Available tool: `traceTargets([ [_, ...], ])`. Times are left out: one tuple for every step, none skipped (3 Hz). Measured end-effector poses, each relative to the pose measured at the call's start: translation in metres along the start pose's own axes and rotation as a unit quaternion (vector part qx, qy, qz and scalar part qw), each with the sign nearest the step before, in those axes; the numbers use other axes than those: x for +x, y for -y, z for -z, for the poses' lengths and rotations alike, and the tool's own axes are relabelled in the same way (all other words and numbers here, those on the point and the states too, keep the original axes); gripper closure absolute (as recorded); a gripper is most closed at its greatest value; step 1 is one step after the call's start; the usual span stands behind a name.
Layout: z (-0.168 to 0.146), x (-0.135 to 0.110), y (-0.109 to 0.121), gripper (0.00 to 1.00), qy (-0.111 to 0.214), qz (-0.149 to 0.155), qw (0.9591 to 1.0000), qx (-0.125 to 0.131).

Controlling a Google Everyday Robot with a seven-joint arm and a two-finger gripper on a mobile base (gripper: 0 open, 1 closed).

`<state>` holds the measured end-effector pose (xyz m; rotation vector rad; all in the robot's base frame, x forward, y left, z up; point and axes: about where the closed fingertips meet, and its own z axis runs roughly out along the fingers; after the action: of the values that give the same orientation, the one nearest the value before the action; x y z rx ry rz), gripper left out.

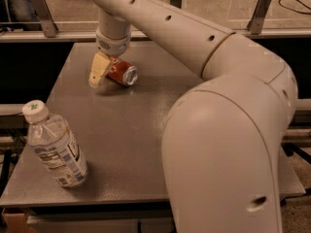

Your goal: Place coke can upright

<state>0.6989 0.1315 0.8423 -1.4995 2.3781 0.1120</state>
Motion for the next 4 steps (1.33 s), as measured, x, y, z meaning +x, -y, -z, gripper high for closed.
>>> traceTargets([
  [-0.010,-0.001,0.007,0.18,-0.007,-0.013,0.9999,0.004],
  [-0.013,-0.001,0.011,0.41,-0.009,-0.019,0.9998,0.006],
  [0.004,-0.005,0.017,0.65,0.011,-0.018,0.9998,0.007],
  [0.039,-0.005,0.024,0.88,0.054,-0.004,0.9985,0.009],
])
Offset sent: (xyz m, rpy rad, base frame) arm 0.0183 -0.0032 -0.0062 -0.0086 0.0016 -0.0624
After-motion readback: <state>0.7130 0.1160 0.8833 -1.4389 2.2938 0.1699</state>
